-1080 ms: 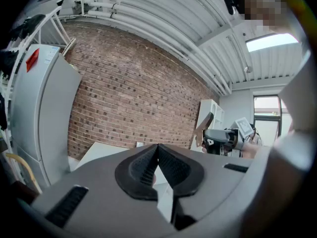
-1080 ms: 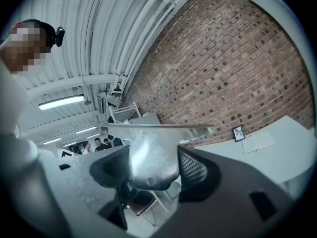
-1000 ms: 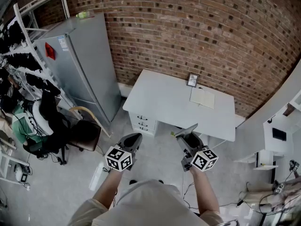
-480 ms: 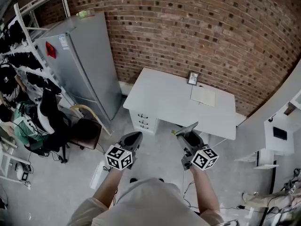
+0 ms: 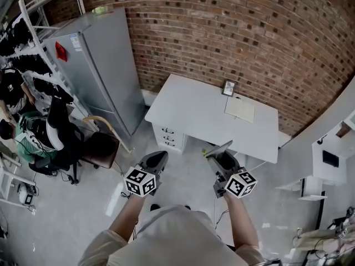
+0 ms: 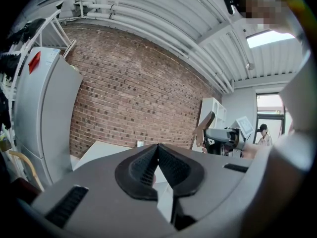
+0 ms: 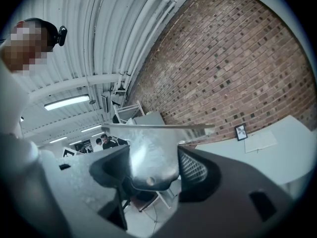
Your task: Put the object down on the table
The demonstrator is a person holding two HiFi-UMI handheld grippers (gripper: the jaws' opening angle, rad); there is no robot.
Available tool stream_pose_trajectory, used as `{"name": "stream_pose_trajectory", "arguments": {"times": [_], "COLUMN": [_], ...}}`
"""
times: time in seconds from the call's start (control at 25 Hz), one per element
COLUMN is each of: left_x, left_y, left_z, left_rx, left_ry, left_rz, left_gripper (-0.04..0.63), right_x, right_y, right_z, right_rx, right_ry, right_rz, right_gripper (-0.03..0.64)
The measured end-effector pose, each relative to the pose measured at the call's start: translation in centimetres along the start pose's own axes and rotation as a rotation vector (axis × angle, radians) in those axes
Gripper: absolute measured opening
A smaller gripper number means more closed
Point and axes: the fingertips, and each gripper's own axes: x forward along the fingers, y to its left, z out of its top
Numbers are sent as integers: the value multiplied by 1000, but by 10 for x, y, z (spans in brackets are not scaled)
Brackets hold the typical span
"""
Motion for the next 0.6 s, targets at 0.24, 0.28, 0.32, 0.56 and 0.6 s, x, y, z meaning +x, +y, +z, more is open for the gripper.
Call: {"name": "stream_pose_trajectory", "arguments": {"times": [0.24, 0.28, 0.32, 0.56, 0.6], "left_x": [7, 8, 9, 13, 13], "left_y": [-15, -17, -19, -34, -35], "left_z": [-9, -10, -12, -21, -22], "left_rx": [3, 3, 1, -5, -6], "left_ry": [4, 4, 3, 3, 3], "left_rz": [33, 39, 46, 78, 83], "left_gripper": [-6, -6, -6, -6, -6], "right_x": [-9, -11, -12, -18, -19], "right_y": [-12, -13, -15, -26, -27], "right_z": [-2, -4, -5, -8, -9], "right_rx": [2, 1, -1, -7, -8], "right_ry": [25, 30, 36, 56, 59], "right_rz": [34, 41, 48, 78, 82], "right_gripper": [288, 288, 290, 288, 288]}}
